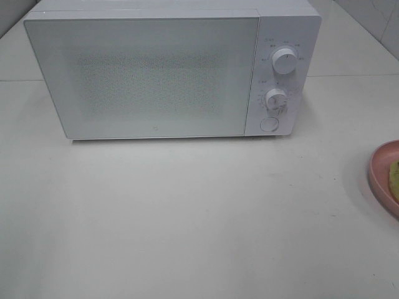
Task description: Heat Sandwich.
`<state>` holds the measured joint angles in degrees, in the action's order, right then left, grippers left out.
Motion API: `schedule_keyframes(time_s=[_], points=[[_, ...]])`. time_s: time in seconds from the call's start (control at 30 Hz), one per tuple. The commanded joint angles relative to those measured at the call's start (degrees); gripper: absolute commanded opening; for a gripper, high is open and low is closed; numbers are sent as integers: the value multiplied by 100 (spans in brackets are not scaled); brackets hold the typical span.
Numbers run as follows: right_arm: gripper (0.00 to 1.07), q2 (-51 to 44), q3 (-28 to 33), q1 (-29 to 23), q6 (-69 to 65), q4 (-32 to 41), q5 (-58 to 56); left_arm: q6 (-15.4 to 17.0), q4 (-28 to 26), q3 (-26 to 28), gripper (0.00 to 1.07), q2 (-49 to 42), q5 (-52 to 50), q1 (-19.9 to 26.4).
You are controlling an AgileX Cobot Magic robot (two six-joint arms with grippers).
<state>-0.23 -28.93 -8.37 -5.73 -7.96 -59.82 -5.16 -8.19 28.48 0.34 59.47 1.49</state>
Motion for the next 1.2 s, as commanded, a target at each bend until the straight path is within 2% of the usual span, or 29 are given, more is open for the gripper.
schedule_keyframes(time_s=[0.03,1.2], points=[[76,-149,6,46,63,-23,23,34,-34,-17,100,-212,-17,6],[76,-149,6,46,57,-23,23,34,-29,-17,100,-212,-17,6]])
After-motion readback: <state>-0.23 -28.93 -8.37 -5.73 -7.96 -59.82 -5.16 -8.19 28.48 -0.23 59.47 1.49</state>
